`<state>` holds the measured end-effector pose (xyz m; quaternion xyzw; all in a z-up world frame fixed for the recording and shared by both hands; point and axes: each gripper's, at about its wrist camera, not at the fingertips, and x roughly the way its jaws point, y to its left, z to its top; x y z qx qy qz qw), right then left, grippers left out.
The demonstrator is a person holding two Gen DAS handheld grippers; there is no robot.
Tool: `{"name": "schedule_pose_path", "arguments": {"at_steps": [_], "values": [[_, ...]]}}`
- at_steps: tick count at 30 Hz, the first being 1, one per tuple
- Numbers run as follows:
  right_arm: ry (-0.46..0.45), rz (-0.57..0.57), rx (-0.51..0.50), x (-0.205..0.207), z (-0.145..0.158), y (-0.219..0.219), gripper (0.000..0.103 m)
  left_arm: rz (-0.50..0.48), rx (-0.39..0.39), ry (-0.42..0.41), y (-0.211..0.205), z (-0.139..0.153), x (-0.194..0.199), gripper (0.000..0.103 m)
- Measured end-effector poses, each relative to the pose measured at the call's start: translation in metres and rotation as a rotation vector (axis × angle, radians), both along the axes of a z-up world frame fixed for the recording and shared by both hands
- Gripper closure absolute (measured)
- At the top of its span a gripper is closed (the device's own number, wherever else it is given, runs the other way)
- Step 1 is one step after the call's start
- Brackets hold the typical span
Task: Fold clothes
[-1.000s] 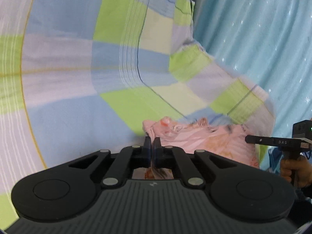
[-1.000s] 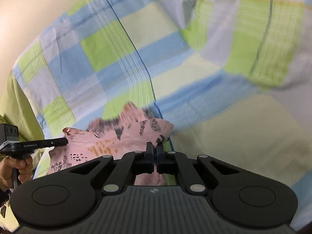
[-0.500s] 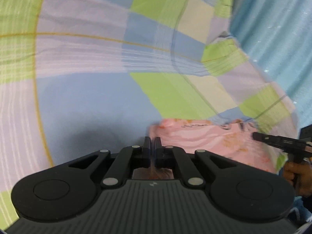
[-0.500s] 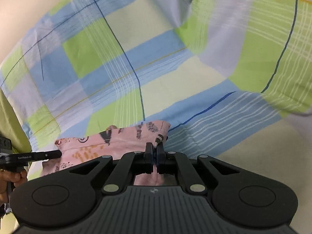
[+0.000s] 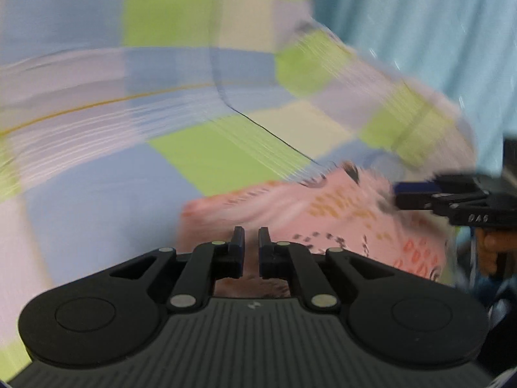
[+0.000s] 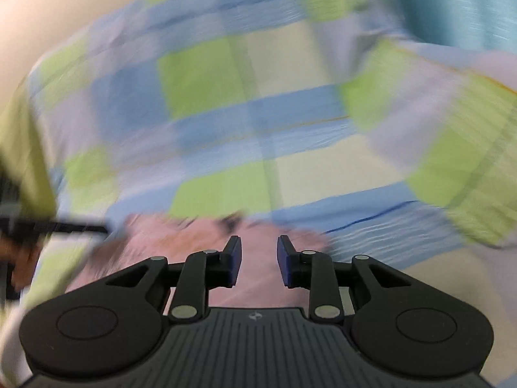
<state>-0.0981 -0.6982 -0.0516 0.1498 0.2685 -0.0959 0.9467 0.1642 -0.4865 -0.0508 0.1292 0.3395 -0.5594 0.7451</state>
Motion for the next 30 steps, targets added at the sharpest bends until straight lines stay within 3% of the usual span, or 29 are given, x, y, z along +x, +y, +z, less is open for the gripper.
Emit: {"name": "schedule_pose_path", "arguments": {"at_steps": [4, 7, 9, 11, 13, 17, 20, 22, 24, 27, 28, 30], "values": [[0.108, 0.18, -0.185, 0.045, -0.009, 0.033, 0.075, -0.013, 0.063, -0.073, -0.023, -0.019, 0.007, 0.086], [0.162, 0.172, -0.294, 0.06, -0.022, 0.024, 0.074, -0.007, 0.011, 0.002, -0.016, -0.022, 0.024, 0.086], [0.164, 0.072, -0.255, 0.053, -0.026, -0.002, 0.074, 0.059, 0.044, -0.094, -0.011, -0.018, 0.024, 0.1], [0.171, -0.03, -0.18, 0.038, -0.025, -0.028, 0.074, 0.097, 0.041, -0.092, -0.002, -0.014, 0.029, 0.1], [0.194, -0.108, -0.185, 0.022, -0.021, -0.038, 0.072, 0.116, 0.048, -0.137, 0.009, -0.006, 0.023, 0.097], [0.151, -0.104, -0.189, -0.02, 0.002, -0.024, 0.072, 0.048, 0.027, -0.211, 0.032, 0.012, -0.016, 0.097], [0.112, -0.016, -0.185, -0.041, 0.013, 0.009, 0.072, -0.066, 0.022, -0.291, 0.044, 0.018, -0.061, 0.088], [0.127, 0.048, -0.251, -0.055, 0.011, 0.033, 0.071, -0.15, 0.043, -0.408, 0.051, 0.016, -0.095, 0.079], [0.186, 0.121, -0.415, -0.066, 0.001, 0.062, 0.07, -0.246, 0.087, -0.555, 0.054, 0.006, -0.124, 0.069], [0.267, 0.239, -0.698, -0.076, -0.016, 0.103, 0.062, -0.409, 0.184, -0.847, 0.055, -0.022, -0.163, 0.056], [0.277, 0.272, -0.756, -0.079, -0.022, 0.11, 0.062, -0.467, 0.216, -0.953, 0.057, -0.033, -0.172, 0.056], [0.29, 0.329, -0.838, -0.076, -0.033, 0.123, 0.062, -0.501, 0.231, -1.009, 0.056, -0.043, -0.177, 0.058]]}}
